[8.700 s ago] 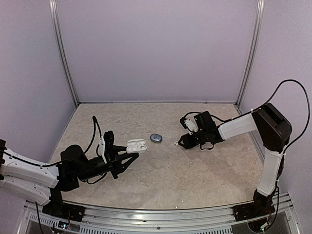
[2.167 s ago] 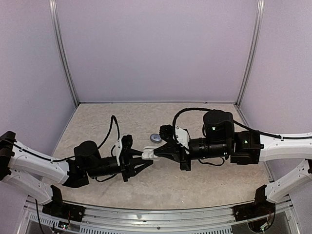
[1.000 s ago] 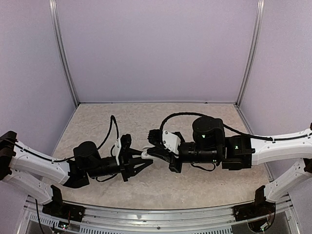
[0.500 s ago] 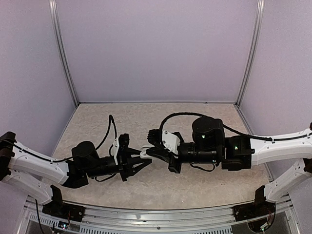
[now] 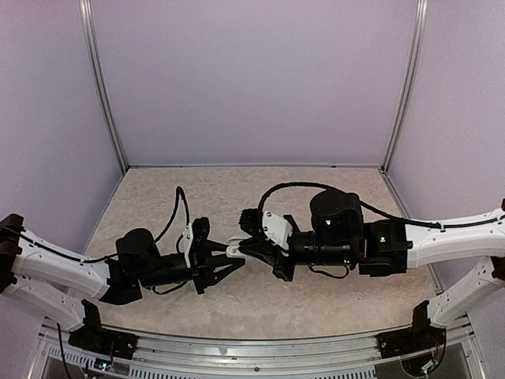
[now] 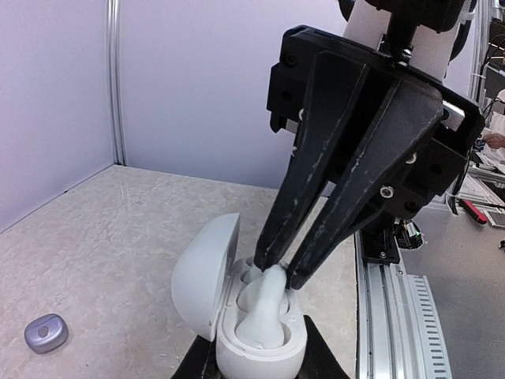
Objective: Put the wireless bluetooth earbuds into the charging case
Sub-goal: Insert the left earbud into the left side groove of the charging case.
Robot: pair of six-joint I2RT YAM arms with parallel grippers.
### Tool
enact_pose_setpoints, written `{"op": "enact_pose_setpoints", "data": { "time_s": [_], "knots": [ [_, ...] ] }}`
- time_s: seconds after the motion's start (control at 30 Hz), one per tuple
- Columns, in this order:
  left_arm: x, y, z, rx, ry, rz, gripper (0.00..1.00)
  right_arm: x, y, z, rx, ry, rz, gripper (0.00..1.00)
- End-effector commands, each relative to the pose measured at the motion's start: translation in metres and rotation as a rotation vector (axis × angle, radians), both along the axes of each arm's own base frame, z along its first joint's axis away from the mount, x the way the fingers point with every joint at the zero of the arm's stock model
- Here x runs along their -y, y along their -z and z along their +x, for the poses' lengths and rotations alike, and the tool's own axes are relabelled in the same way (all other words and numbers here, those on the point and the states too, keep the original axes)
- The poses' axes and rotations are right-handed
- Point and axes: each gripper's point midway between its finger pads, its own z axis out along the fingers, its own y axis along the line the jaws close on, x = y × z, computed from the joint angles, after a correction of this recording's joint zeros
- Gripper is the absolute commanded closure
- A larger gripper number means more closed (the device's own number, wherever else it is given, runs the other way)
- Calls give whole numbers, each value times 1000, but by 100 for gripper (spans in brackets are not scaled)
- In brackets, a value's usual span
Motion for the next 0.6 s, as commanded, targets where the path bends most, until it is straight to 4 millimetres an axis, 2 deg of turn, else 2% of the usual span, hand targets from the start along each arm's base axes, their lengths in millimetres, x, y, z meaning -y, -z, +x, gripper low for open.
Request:
{"op": "enact_pose_setpoints", "data": {
  "time_s": [0.0, 0.13, 0.57],
  "knots": [
    [-3, -23, 1, 52, -5, -58, 97, 8, 0, -2, -10, 24, -28, 92],
    [-3, -24, 0, 56, -2, -56, 97, 6, -7, -2, -3, 15, -18, 85],
    [0, -19, 0, 56, 0, -39, 97, 0, -32, -12, 23, -54, 31, 83]
  ]
}}
